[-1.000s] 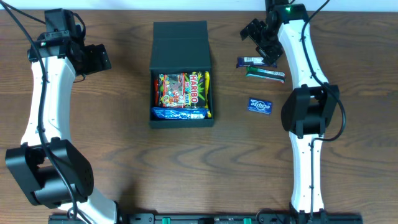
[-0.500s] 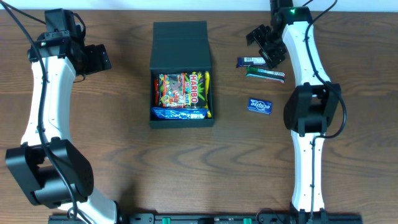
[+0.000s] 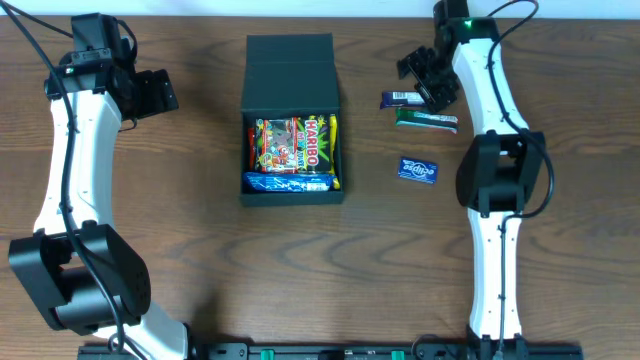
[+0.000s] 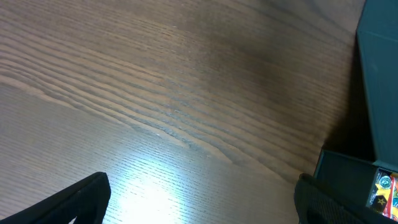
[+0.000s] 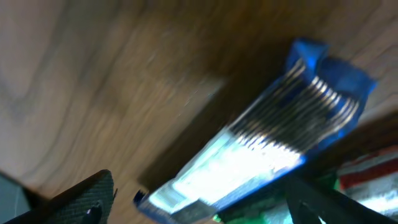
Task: Pack container
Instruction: 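Grasp the dark blue wrapped bar with the right gripper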
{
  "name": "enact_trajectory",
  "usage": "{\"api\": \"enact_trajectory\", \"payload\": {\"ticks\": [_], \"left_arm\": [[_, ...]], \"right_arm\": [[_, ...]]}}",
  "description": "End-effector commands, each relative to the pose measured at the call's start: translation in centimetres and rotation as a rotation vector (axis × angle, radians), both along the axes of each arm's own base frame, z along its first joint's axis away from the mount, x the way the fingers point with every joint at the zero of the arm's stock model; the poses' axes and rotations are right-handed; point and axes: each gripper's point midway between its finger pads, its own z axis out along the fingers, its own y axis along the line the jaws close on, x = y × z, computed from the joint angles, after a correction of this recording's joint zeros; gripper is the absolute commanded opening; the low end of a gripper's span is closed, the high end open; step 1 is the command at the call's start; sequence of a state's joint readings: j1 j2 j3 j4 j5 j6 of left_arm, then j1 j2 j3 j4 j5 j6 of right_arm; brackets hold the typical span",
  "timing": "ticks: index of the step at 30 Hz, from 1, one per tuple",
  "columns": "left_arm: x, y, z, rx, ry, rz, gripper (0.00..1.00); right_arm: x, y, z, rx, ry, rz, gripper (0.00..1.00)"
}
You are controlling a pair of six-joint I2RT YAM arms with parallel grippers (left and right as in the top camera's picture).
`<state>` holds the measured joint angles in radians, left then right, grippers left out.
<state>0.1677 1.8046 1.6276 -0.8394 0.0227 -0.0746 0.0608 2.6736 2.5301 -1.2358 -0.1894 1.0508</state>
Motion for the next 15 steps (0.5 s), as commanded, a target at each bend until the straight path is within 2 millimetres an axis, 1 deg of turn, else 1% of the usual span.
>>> {"api": "enact_trajectory", "payload": {"ticks": [1, 3, 4, 7, 11, 15], "left_arm": [[0.21, 0.22, 0.06, 0.005, -0.002, 0.004, 0.95], [0.22, 0.22, 0.07, 0.005, -0.002, 0.004, 0.95], [0.22, 0.22, 0.07, 0.005, -0.002, 0.004, 0.95], [0.26, 0.23, 0.09, 0.005, -0.004, 0.004, 0.95], [0.36, 0.24, 0.14, 0.006, -0.009, 0.004, 0.95], [0.42, 0.27, 0.17, 0.007, -0.011, 0.004, 0.95]], "right_arm": [[-0.28, -0.68, -1.8, 0.022, 0.039, -0.033, 0.84], [-0.19, -0.71, -2.14, 0.028, 0.039, -0.034, 0.8], [-0.22, -0.72, -2.37, 0.03, 0.043, -0.035, 0.77], [-0.25, -0.93, -2.6, 0.029, 0.047, -0.038, 0.6], [-0.2, -1.26, -2.59, 0.029, 0.046, -0.044, 0.42], [-0.19, -1.52, -2.59, 0.029, 0.047, -0.049, 0.38]]}}
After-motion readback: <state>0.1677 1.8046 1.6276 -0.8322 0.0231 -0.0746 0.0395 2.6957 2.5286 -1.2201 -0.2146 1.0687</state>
